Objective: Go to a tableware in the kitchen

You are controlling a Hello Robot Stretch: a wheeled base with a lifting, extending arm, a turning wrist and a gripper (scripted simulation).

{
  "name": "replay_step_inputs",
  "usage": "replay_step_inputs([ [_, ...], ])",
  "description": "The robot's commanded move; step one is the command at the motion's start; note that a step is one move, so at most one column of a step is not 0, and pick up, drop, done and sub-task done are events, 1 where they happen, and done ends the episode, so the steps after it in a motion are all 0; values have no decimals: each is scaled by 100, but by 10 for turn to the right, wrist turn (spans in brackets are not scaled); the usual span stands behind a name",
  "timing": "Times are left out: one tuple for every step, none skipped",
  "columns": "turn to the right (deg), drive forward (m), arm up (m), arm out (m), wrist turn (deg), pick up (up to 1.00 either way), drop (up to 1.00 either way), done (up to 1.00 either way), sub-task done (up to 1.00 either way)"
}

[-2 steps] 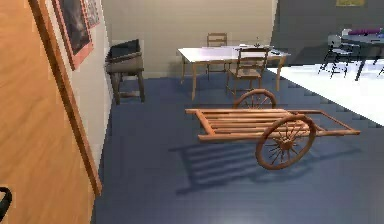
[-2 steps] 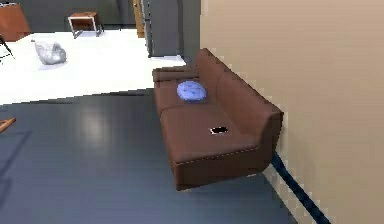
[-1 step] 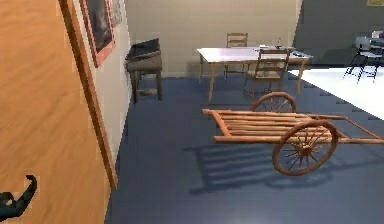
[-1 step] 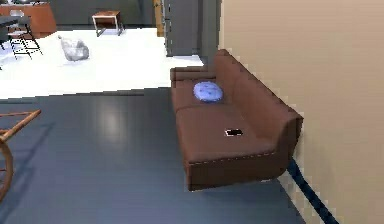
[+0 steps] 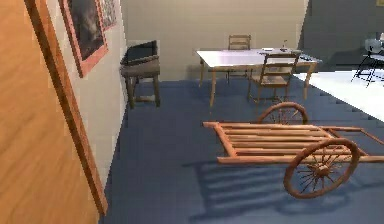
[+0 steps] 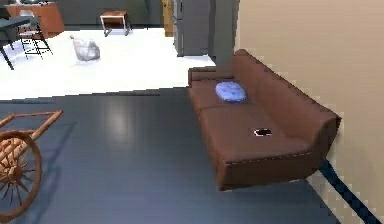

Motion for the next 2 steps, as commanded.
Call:
replay_step_inputs([
  [390, 0, 0, 0, 0, 0, 0, 0, 0],
  [30, 0, 0, 0, 0, 0, 0, 0, 0],
])
